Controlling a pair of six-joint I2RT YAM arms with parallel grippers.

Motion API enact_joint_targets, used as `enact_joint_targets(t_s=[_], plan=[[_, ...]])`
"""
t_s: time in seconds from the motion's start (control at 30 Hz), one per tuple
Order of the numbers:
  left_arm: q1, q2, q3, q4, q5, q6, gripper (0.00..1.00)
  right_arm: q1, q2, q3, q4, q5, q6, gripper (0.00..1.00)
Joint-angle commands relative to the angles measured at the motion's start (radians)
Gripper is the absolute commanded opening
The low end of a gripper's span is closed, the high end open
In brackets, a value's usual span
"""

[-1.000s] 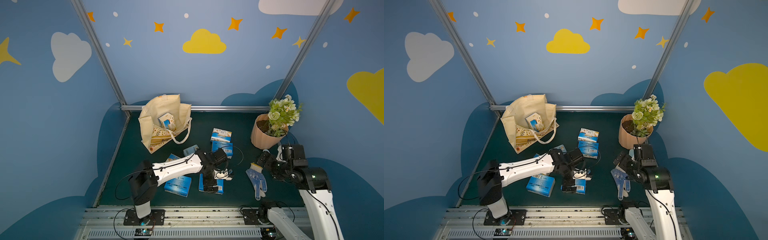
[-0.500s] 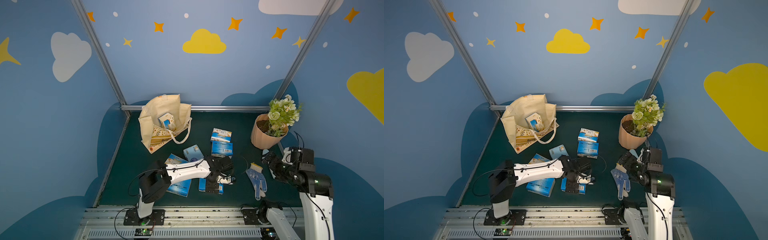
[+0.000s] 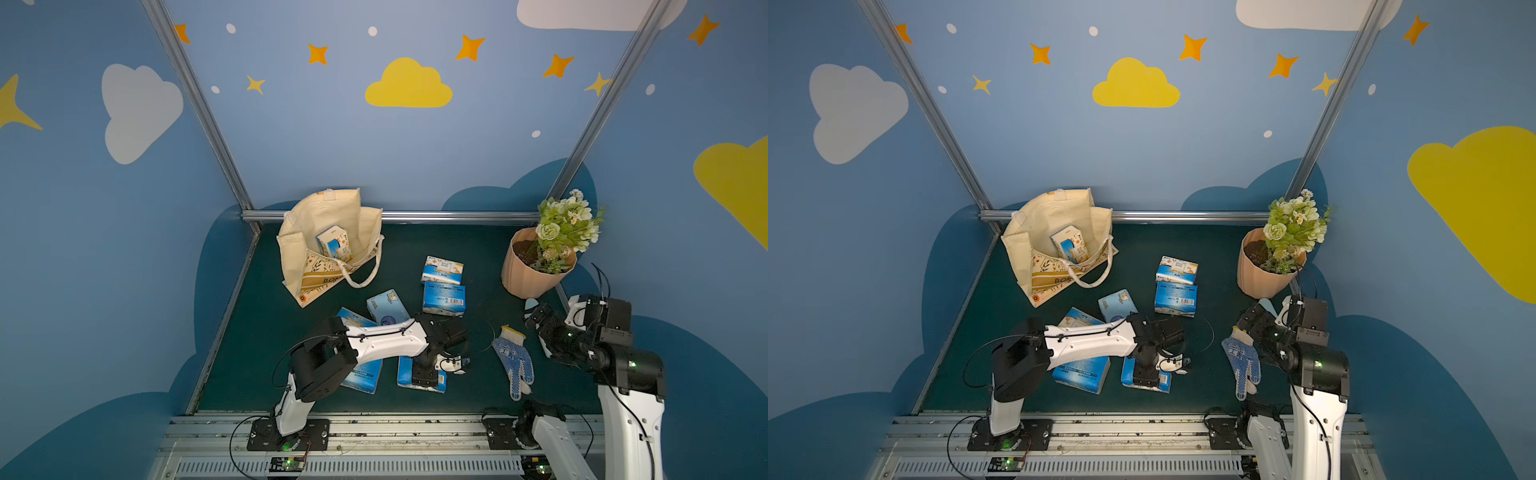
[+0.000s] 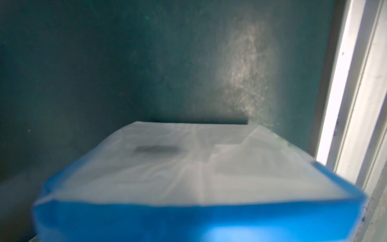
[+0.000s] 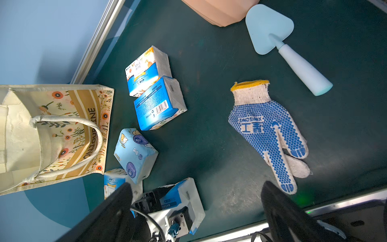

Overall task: Put tissues into the canvas bag
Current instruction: Pick up the pack of facial tissues from the center of the board.

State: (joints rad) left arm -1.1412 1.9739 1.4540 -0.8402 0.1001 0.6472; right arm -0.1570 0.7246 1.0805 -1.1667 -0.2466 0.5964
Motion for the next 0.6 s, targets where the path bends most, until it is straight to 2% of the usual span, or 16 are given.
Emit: enact_joint_targets(t_s=[0.0, 0.27, 0.57], plan=[[-0.002, -0.045, -0.004, 0.007, 0.003, -0.013, 0.63, -0.007, -0.007, -0.002, 0.016, -0.018, -0.017, 0.97], [0.011, -0.091, 0.055, -0.031, -0.007, -0.048, 0.65, -0.012, -0.007, -0.005, 0.019, -0.019, -0.027, 0.97], [0.147, -0.136, 0.351, -0.136, 0.013, -0.105, 0.66, -0.016, -0.019, -0.032, 0.022, -0.01, -0.03, 0.97]])
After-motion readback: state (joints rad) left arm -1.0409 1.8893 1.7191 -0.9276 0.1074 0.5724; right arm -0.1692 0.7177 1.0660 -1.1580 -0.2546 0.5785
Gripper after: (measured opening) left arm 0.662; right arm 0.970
